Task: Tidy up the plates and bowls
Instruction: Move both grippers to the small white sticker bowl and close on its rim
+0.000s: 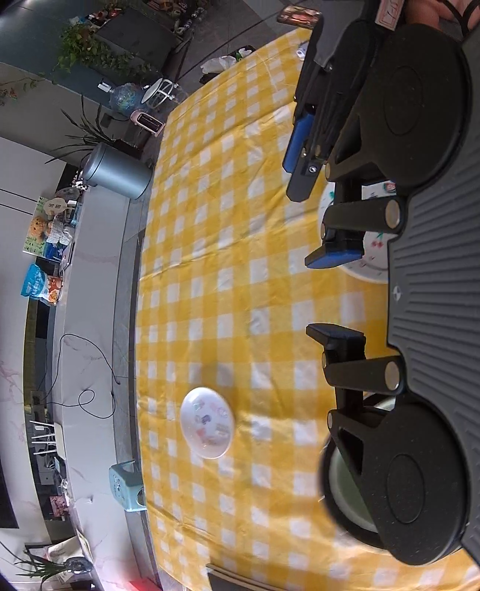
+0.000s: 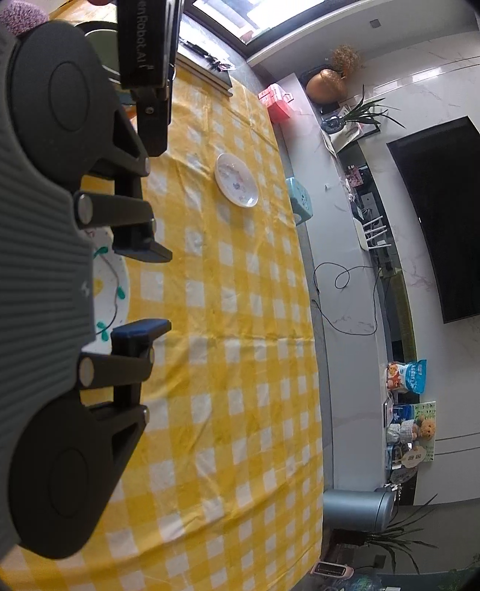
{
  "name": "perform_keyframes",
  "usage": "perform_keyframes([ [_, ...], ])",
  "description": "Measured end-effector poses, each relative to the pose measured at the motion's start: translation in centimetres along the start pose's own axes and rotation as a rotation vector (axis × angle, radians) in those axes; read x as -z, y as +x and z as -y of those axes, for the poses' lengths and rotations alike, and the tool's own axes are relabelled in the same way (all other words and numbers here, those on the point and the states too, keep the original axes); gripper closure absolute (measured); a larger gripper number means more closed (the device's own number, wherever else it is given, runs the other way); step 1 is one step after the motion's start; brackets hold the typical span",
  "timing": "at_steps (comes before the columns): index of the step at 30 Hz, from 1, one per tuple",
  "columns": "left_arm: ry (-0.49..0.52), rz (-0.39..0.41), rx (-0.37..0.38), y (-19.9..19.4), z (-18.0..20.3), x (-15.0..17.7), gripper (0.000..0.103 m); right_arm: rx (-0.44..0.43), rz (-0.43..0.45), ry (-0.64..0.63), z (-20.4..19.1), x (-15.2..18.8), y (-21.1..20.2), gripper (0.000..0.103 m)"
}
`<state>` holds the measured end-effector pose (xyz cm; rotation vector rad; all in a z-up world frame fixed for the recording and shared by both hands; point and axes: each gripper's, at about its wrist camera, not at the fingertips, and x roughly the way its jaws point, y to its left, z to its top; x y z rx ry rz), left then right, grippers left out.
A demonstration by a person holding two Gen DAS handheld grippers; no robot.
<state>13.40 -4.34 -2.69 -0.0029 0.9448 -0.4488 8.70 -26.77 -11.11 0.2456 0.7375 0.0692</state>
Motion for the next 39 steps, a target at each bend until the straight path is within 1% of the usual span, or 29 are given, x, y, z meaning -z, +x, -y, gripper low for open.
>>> perform_keyframes([
  [2,0.015,0.000,-0.014,-0.2,-1.2,-1.5,0.065,-0.019,-0.004,-0.010,-1.0,-1.1,1.1,0.070],
  [6,0.089,0.004,-0.090,-0.2,-3.3,-4.1,0.065,-0.057,-0.022,-0.014,-2.8,-3.0,3.5,0.070],
  [8,0.109,0.000,-0.130,0.1,-4.6,-5.3,0.065,-0.078,-0.035,-0.005,-3.6,-3.9,4.9,0.070],
  [12,0.141,-0.006,-0.145,1.2,-7.4,-7.3,0.065,-0.111,-0.067,0.001,-5.3,-5.3,8.1,0.070],
  [14,0.149,0.010,-0.155,2.0,-8.5,-8.1,0.065,-0.120,-0.085,-0.002,-6.2,-6.0,9.9,0.070],
  [16,0.153,0.017,-0.147,3.0,-9.7,-8.7,0.065,-0.127,-0.095,0.001,-6.9,-6.5,11.4,0.070],
  [19,0.172,0.019,-0.108,5.0,-11.0,-9.1,0.065,-0.163,-0.113,0.027,-7.8,-7.2,14.0,0.070],
  [23,0.184,-0.017,-0.099,8.0,-12.6,-9.1,0.066,-0.167,-0.149,0.054,-8.7,-7.7,17.4,0.070],
  [26,0.165,-0.028,-0.111,10.0,-14.0,-9.1,0.067,-0.165,-0.165,0.072,-9.1,-7.8,19.4,0.070],
  [32,0.102,-0.067,-0.089,12.7,-16.0,-8.7,0.067,-0.134,-0.178,0.080,-9.5,-8.2,22.0,0.071],
  [36,0.121,-0.079,-0.092,13.4,-16.4,-8.1,0.071,-0.133,-0.196,0.076,-9.8,-8.0,23.0,0.075],
  [38,0.111,-0.087,-0.083,13.7,-16.5,-8.0,0.077,-0.131,-0.201,0.074,-9.9,-7.9,23.5,0.079],
  [39,0.111,-0.089,-0.081,13.8,-16.6,-7.9,0.078,-0.128,-0.202,0.075,-9.9,-7.9,23.6,0.080],
])
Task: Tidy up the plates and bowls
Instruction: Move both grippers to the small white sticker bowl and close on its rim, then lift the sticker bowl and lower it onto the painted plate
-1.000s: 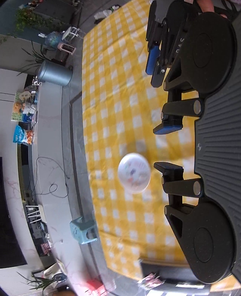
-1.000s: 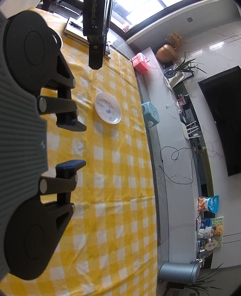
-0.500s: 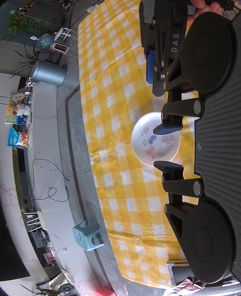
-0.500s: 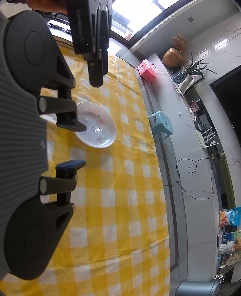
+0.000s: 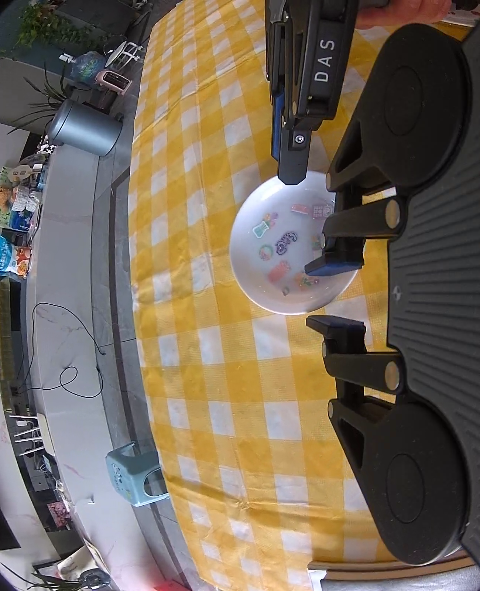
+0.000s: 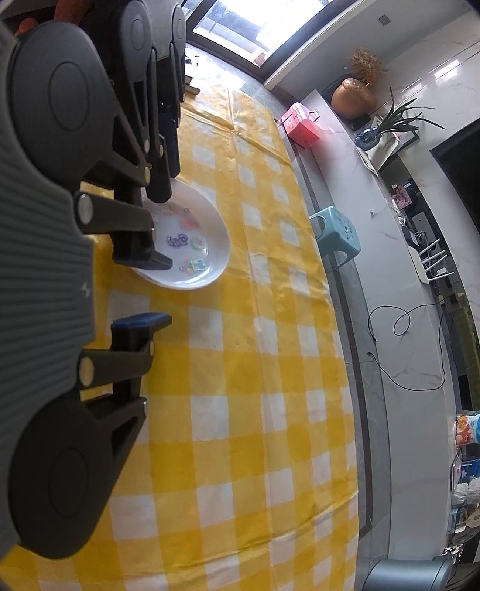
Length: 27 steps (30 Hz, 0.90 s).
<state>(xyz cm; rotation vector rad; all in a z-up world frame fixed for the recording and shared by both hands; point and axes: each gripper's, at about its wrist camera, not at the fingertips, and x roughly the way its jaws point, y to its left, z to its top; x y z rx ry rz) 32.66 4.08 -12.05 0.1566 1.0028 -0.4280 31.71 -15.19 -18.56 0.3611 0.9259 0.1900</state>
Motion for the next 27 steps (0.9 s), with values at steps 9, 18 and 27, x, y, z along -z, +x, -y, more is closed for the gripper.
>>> perform_keyframes([
  [9,-0.026,0.004,0.003,-0.2,-0.2,0.2,0.091,-0.007,-0.005,0.002,-0.2,0.5,0.6,0.098],
  [18,-0.039,0.007,-0.010,-2.4,0.8,-0.1,0.096,0.003,0.007,0.002,-0.8,0.6,-1.0,0.101],
  [27,-0.036,0.069,-0.018,-8.4,4.1,0.0,0.097,-0.036,0.080,0.042,-0.5,1.6,-7.6,0.102],
])
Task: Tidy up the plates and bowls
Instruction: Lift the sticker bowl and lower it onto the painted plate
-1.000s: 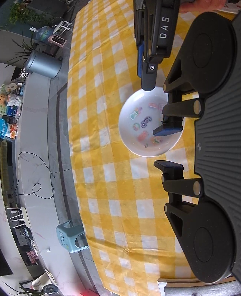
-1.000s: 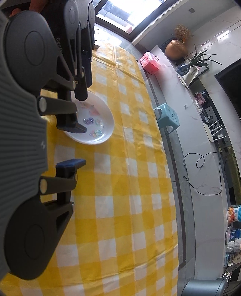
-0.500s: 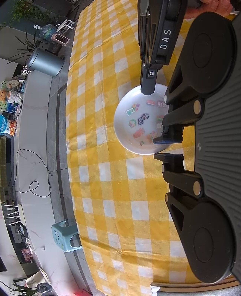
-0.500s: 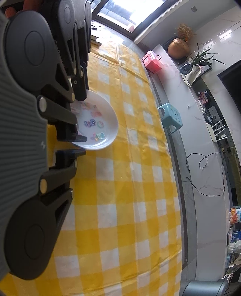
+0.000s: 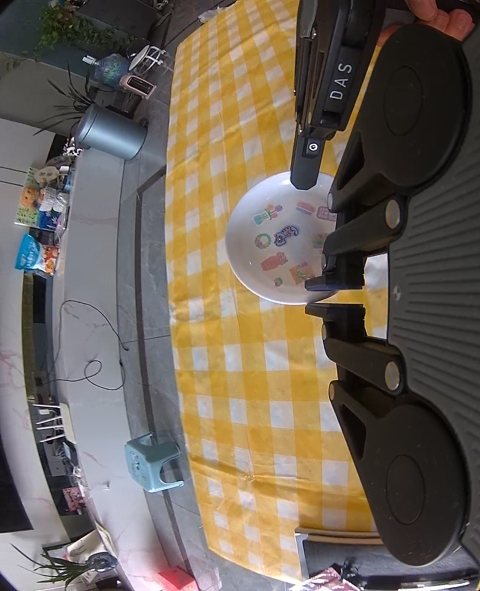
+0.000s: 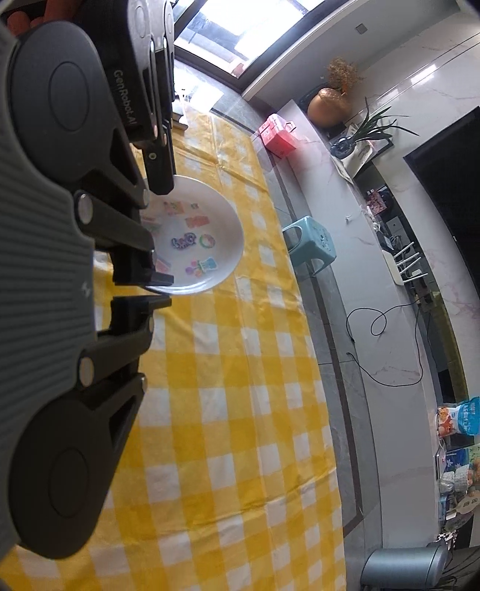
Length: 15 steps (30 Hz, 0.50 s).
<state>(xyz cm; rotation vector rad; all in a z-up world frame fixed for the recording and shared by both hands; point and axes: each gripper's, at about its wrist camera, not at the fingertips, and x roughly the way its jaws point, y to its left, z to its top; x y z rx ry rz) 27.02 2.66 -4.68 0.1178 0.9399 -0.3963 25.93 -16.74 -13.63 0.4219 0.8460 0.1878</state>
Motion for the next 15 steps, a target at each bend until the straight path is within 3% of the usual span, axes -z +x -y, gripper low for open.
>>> perform_keyframes([
  [8,-0.034,0.002,-0.004,-5.4,4.8,1.9,0.099,-0.048,0.042,0.041,1.4,3.3,-8.2,0.102],
  [15,-0.120,0.059,0.064,-8.3,8.5,5.1,0.100,-0.052,0.081,0.081,4.0,6.2,-15.1,0.103],
])
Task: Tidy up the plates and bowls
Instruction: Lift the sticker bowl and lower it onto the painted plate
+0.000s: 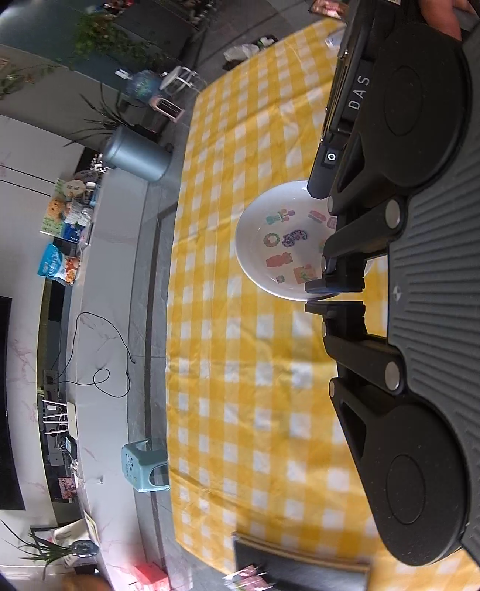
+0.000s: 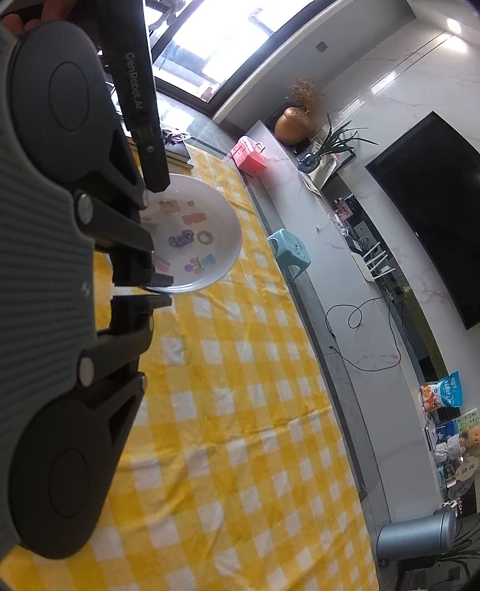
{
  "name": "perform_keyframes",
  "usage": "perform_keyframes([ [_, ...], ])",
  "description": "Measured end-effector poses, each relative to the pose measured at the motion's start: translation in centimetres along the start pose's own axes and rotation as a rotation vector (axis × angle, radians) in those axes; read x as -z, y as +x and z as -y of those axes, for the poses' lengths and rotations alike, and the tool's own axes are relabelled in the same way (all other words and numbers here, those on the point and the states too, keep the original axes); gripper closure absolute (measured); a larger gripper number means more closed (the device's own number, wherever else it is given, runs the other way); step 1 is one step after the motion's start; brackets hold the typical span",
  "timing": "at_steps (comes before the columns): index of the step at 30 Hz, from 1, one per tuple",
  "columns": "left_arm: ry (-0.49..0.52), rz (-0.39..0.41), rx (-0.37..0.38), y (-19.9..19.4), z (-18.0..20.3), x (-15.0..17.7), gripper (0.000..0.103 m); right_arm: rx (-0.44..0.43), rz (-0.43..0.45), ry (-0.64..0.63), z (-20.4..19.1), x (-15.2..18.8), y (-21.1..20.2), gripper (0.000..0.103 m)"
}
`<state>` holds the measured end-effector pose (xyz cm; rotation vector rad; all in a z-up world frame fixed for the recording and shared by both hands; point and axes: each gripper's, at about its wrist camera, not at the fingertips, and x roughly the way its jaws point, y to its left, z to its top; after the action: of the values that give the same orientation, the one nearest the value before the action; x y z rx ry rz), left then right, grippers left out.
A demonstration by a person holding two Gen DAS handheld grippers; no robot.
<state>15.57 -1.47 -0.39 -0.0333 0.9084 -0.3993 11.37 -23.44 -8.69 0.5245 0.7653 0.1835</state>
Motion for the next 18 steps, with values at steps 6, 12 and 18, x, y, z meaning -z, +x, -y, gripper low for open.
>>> perform_keyframes([
  [6,-0.088,0.015,0.076,-0.5,2.9,3.9,0.100,0.055,0.034,0.012,2.9,2.5,-5.2,0.103],
  [12,-0.166,-0.006,0.132,0.4,4.7,7.4,0.100,0.106,0.024,0.061,6.1,5.0,-7.8,0.103],
  [18,-0.222,-0.032,0.136,2.4,5.7,9.8,0.100,0.155,0.012,0.081,8.1,7.1,-8.5,0.103],
])
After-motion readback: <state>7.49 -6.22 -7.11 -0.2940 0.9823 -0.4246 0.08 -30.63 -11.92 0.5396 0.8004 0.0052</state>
